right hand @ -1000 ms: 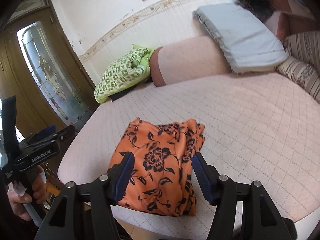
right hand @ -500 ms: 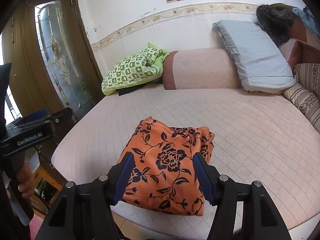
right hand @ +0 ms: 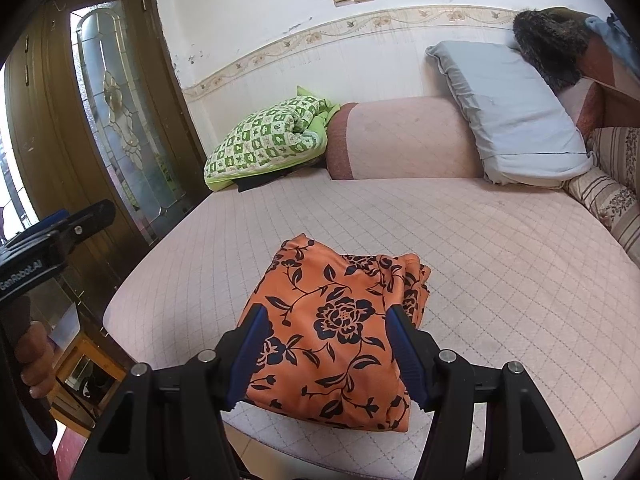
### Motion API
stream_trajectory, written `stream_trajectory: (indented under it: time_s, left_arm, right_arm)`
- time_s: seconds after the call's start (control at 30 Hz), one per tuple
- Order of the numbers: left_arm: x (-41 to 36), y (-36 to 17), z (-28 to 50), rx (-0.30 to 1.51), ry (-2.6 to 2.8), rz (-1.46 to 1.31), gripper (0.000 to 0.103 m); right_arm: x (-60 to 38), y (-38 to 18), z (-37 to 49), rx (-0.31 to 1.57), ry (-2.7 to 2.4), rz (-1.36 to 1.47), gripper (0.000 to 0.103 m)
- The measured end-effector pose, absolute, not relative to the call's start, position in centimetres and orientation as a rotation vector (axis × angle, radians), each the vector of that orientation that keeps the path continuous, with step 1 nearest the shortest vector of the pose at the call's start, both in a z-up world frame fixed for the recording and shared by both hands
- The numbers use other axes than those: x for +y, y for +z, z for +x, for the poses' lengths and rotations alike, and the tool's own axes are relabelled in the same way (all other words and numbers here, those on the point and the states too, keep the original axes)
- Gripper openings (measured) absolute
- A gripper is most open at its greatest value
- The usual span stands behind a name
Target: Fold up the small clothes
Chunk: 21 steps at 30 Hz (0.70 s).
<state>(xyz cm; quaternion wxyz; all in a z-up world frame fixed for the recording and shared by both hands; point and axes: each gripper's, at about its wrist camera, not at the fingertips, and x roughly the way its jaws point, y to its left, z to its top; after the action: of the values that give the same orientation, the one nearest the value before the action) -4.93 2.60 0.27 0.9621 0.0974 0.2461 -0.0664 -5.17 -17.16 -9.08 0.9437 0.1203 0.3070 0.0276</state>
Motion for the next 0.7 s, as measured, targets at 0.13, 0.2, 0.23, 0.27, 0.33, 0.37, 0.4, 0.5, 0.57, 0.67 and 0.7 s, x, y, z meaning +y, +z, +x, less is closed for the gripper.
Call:
stream_trajectory:
  time_s: [0.13, 0.2, 0.23, 0.27, 0.33, 0.37, 0.4, 0.5, 0.57, 0.67, 0.7]
  left_arm:
    - [2.3, 0.6, -5.0, 0.498, -0.107, 0.201, 0.103]
    - [2.0, 0.6, -5.0, 0.495, -0.104, 0.217, 0.103]
    - [1.9, 0.6, -5.0, 0.497, -0.103, 0.223, 0.103]
    - [1.8, 0.6, -4.9, 0.502, -0.107, 0.226, 0.103]
    - [1.5, 0.4, -4.7, 0.527, -0.12, 0.234, 0.103]
    - [1.3, 0.3, -4.6, 0.54, -0.129, 0.24, 0.103]
    - [1.2, 0.1, -4.5, 0.548, -0.134, 0.246, 0.103]
    - [0.9, -0.2, -4.5, 0.553, -0.141, 0.257, 0.103]
    - [0.8, -0.3, -4.4, 0.564, -0.145, 0.265, 0.103]
    - [0.6, -0.2, -4.4, 0.558, -0.147, 0.283, 0.103]
    - [0.6, -0.2, -4.4, 0.557, -0.15, 0.283, 0.103]
  right_arm:
    - [-17.5, -9.1, -5.1, 0.621, 0.053, 0.255, 0.064]
    - [-17.7, -9.1, -5.0, 0.619, 0.052, 0.259, 0.064]
    - [-17.7, -9.1, -5.0, 0.618, 0.052, 0.261, 0.064]
    - [-17.8, -9.2, -4.9, 0.618, 0.053, 0.263, 0.064]
    - [-17.9, -9.3, -4.8, 0.619, 0.055, 0.267, 0.064]
    - [-18.0, -9.3, -4.7, 0.62, 0.055, 0.268, 0.064]
    - [-18.0, -9.4, -4.7, 0.621, 0.055, 0.269, 0.064]
    - [-18.0, -9.6, -4.5, 0.626, 0.058, 0.272, 0.064]
    - [-18.1, -9.8, -4.4, 0.63, 0.057, 0.271, 0.064]
    - [-18.3, -9.9, -4.3, 0.634, 0.056, 0.28, 0.064]
    - [-18.3, -10.0, -4.3, 0.635, 0.055, 0.283, 0.064]
